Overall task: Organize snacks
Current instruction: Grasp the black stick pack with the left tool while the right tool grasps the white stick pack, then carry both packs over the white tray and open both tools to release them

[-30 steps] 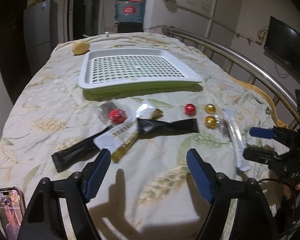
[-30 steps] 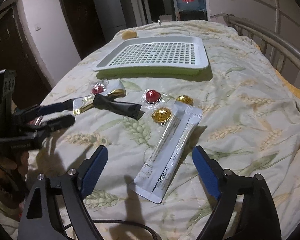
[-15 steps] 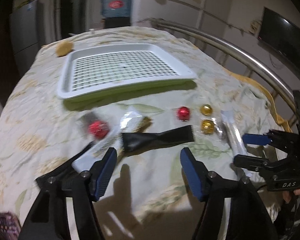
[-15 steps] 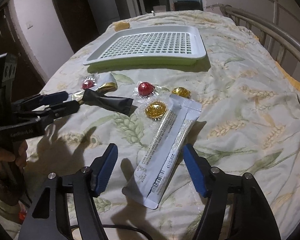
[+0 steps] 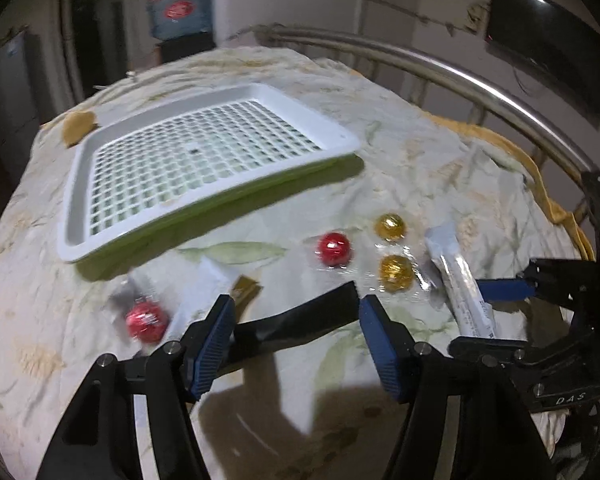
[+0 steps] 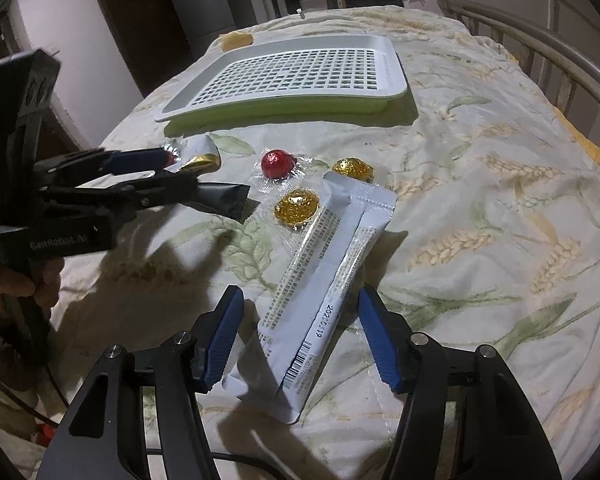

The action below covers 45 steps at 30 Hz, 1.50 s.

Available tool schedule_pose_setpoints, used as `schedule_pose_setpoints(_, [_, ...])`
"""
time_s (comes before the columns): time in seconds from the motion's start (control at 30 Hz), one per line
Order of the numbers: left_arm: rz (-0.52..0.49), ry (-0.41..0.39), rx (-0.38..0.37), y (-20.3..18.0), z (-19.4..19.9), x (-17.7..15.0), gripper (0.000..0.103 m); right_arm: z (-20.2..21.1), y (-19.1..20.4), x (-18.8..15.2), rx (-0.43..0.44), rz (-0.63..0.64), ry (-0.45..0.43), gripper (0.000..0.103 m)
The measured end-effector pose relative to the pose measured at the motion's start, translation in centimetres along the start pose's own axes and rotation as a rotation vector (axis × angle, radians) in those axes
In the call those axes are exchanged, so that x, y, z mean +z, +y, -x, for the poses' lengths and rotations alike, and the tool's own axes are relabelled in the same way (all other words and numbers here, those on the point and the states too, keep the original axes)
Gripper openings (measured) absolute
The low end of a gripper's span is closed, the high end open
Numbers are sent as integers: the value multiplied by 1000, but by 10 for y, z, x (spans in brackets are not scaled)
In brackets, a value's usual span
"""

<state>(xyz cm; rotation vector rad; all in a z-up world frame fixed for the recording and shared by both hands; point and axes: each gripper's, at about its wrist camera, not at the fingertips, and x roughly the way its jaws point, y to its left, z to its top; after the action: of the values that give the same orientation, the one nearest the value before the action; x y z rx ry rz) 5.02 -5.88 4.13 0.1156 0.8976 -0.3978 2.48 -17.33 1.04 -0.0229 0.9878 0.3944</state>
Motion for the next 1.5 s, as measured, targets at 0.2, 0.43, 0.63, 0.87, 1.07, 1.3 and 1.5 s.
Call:
schedule_pose_setpoints(0.2, [-22, 98, -10, 2, -22, 1, 51, 0, -3, -3, 4, 2, 9, 49])
schedule_pose_setpoints(0.43, [-54, 156, -10, -10, -22, -10, 32, 1, -5, -4, 2, 5, 12, 41])
schedule_pose_setpoints(0.63, [-15, 148, -4, -16, -17, -16, 17, 3, -6, -7, 16, -6, -6, 28])
schedule_pose_setpoints(0.87, [51, 85, -39, -17, 0, -22, 16, 16, -3, -5, 2, 2, -47, 24])
schedule_pose_setpoints(1.07, [90, -6, -50, -17, 23, -17, 16, 28, 9, 10, 6, 34, -88, 24])
schedule_pose_setpoints(1.3, [145, -81, -12, -5, 31, -1, 16, 33, 19, 42, 27, 50, -138, 24])
schedule_pose_setpoints(1.5, [162, -127, 34, 2, 34, 17, 16, 32, 21, 71, 20, 52, -175, 24])
